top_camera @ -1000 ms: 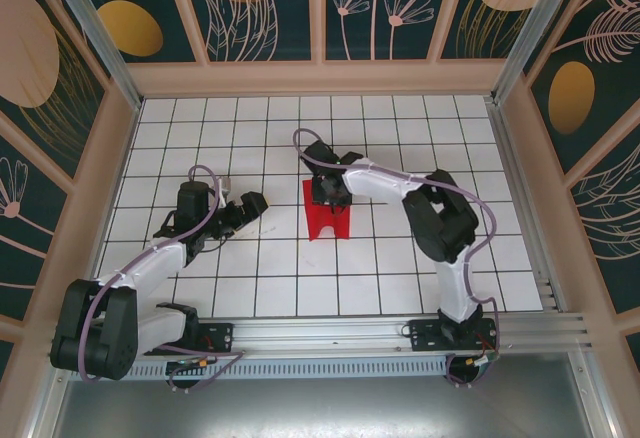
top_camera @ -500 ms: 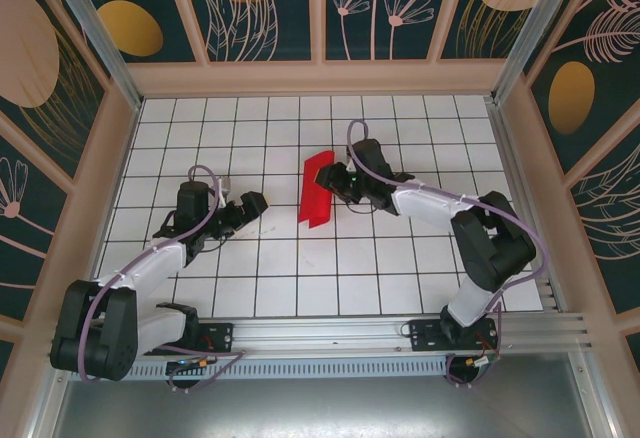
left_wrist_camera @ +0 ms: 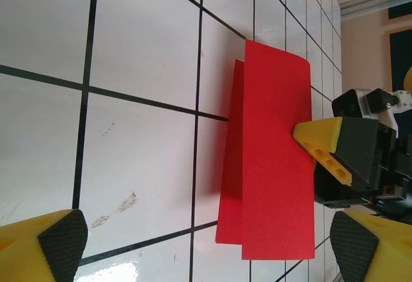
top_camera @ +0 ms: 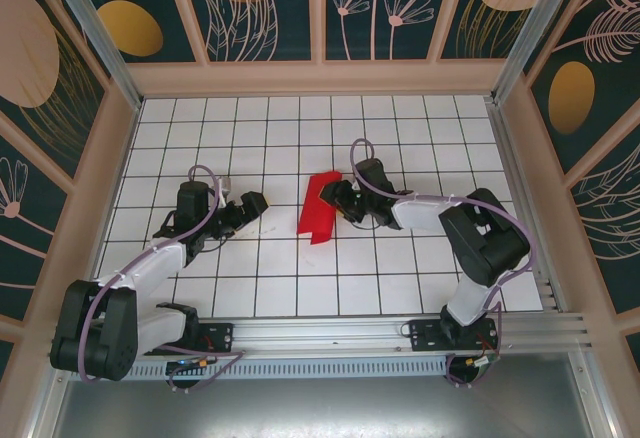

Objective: Fold a paper plane with a square sheet of paper (pick it up from the middle)
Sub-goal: Fold the square sheet of paper in half at the center of the table.

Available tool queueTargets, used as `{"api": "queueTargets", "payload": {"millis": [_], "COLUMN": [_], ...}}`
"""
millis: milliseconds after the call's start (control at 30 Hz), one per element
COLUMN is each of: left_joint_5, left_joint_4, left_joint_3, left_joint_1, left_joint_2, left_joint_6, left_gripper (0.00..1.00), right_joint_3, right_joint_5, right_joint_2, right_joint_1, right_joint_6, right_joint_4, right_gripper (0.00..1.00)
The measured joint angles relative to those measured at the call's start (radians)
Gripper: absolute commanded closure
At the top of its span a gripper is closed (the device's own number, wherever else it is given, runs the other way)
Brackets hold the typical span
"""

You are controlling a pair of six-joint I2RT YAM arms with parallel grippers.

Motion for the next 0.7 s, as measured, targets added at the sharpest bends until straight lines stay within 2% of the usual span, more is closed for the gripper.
{"api": "queueTargets", "payload": {"millis": [100, 300, 533, 700], "left_joint_5": [0.009, 0.023, 0.043, 0.047], "left_joint_4": [0.001, 0.008, 0.025, 0.029], "left_joint_3": [0.000, 0.016, 0.030, 0.034], "left_joint_1": [0.000, 0.000, -0.018, -0.027], "left_joint_2": [0.001, 0.019, 0.047, 0.068], "left_joint_6": [0.000, 0.000, 0.000, 0.000], "left_gripper": [0.01, 0.01, 0.01, 0.01], "right_joint_3": [0.010, 0.057, 0.069, 0.069], "right_joint_5": [0.016, 0.063, 0.132, 0.129], "right_joint_2": [0.000, -0.003, -0.009, -0.008], "right_joint_1": [0.000, 0.000, -0.002, -0.002], "right_joint_6": [-0.034, -0.087, -0.096, -0.100], "right_joint_4": [-0.061, -0.175, -0.277, -0.285], "right_gripper": [0.33, 0.29, 0.35, 0.40]}}
